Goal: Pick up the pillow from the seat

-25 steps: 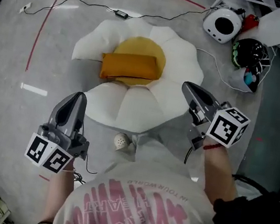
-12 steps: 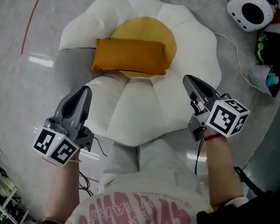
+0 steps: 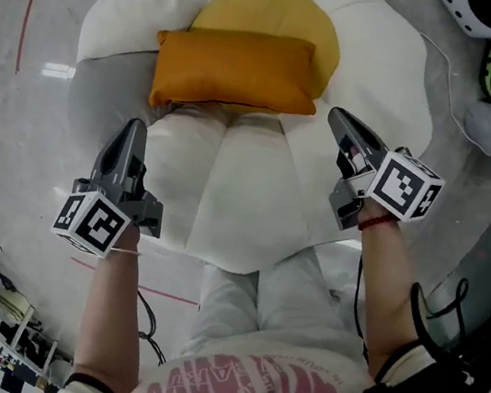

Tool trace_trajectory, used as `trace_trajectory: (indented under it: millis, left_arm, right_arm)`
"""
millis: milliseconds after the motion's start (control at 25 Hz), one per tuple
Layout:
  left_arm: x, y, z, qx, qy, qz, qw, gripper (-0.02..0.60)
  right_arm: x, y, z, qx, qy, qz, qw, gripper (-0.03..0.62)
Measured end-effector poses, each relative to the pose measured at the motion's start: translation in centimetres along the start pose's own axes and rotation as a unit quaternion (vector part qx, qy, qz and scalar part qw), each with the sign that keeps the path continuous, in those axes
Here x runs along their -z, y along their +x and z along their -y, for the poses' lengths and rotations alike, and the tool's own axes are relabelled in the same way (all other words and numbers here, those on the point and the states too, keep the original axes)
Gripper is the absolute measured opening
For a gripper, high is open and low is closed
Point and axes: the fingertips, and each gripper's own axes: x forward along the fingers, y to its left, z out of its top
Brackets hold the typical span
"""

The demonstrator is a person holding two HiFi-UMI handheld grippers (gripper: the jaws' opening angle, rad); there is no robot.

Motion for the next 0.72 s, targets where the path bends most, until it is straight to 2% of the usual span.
trace_trajectory:
  millis: [160,240,320,400,480,640,680,720]
  left_arm:
    - [0.8,3.6,-5.1,-0.038,-0.089,0.03,0.9949,0.011]
    - [1.2,5.4,-6.7,-0.042,-0.124,0.032,0.9909,0.119]
    - [1.3,6.9,-8.2,-0.048,-0.142,0.032,0.9881,0.132]
    - [1.8,8.3,-9.3,-0.056,-0.141,0.021,0.9882,0.152]
    - [2.6,9.6,-10.1,-0.063,-0.122,0.005,0.9905,0.165]
    - [4.0,11.4,-12.0,-0.078,-0.094,-0.017,0.9924,0.232]
    - [4.4,11.9,-12.3,-0.08,-0.09,-0.025,0.9924,0.257]
    - [4.9,12.4,-12.4,-0.081,-0.085,-0.037,0.9924,0.272]
  right_arm:
    - [1.1,2.7,2.8,0.024,0.097,0.022,0.995,0.038]
    - [1.8,4.0,4.6,0.044,0.153,0.039,0.987,0.038]
    - [2.2,5.2,6.2,0.062,0.193,0.057,0.978,0.054]
    - [2.4,6.0,7.6,0.075,0.225,0.079,0.968,0.067]
    - [2.7,6.6,9.1,0.084,0.258,0.102,0.957,0.097]
    - [4.5,7.5,12.1,0.093,0.328,0.115,0.933,0.27]
    - [4.9,7.8,12.7,0.095,0.338,0.113,0.929,0.3]
    - [5.1,8.0,13.1,0.096,0.342,0.113,0.928,0.292]
